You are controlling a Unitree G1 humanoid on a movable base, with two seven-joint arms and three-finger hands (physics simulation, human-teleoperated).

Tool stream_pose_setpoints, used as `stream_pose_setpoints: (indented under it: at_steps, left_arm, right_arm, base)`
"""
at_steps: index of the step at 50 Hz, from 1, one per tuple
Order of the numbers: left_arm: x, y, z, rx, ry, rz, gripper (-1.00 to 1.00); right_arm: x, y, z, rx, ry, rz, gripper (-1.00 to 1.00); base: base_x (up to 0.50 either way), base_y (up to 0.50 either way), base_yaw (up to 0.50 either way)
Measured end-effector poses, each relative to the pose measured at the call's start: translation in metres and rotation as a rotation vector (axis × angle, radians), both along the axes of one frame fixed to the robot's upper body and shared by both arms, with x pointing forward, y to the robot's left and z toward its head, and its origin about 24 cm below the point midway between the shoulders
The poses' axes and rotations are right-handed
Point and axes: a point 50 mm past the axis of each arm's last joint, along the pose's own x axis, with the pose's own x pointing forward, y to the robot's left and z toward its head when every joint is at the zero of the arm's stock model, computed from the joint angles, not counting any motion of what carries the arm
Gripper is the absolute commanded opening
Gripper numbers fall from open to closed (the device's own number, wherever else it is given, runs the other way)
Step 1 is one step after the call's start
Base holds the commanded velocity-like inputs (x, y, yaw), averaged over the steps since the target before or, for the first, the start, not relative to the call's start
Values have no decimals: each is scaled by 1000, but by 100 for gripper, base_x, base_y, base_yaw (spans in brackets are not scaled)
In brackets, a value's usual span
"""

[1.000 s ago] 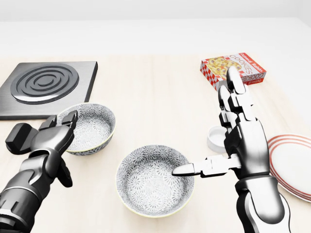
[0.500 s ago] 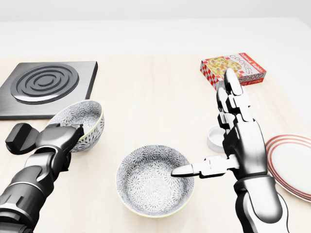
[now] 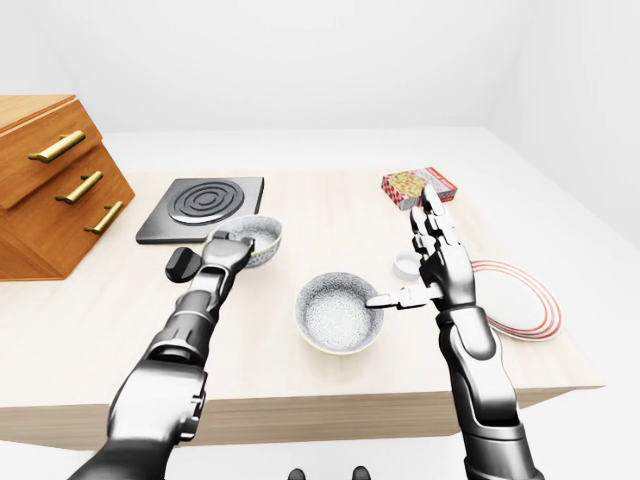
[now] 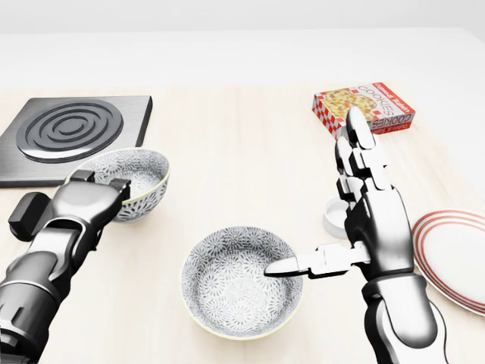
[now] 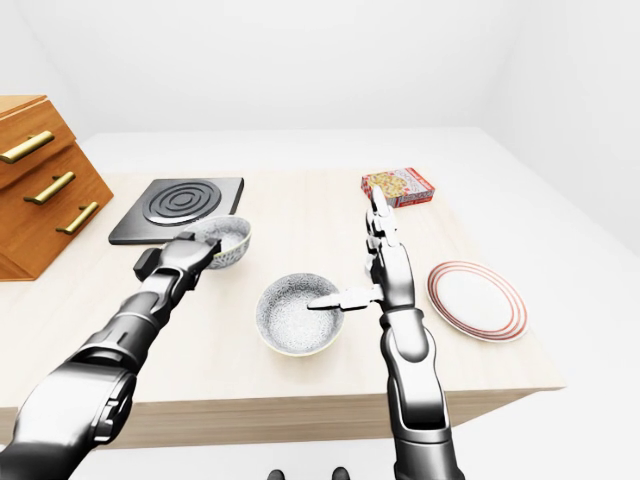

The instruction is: Pick the akita bowl from table center and place it on the plate.

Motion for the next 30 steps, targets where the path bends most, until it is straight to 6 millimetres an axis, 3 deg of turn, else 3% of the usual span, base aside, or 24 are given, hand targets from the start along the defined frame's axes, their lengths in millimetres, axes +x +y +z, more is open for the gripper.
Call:
stream_pose_setpoints:
  at_steps: [10, 20, 30]
  left_arm:
    - [-2, 4, 19, 43, -73, -27, -100]
    - [-1, 7, 23, 89, -121, -38, -100]
    - [0, 10, 25, 112, -149, -42, -100]
  right_arm:
    - [0, 1, 1, 0, -4, 1, 100]
    - [0, 1, 4, -19, -18, 6, 100]
    - [14, 7, 24, -140, -88, 15, 100]
  base:
    - [0, 0, 0]
    - [0, 0, 0]
    - [0, 0, 0]
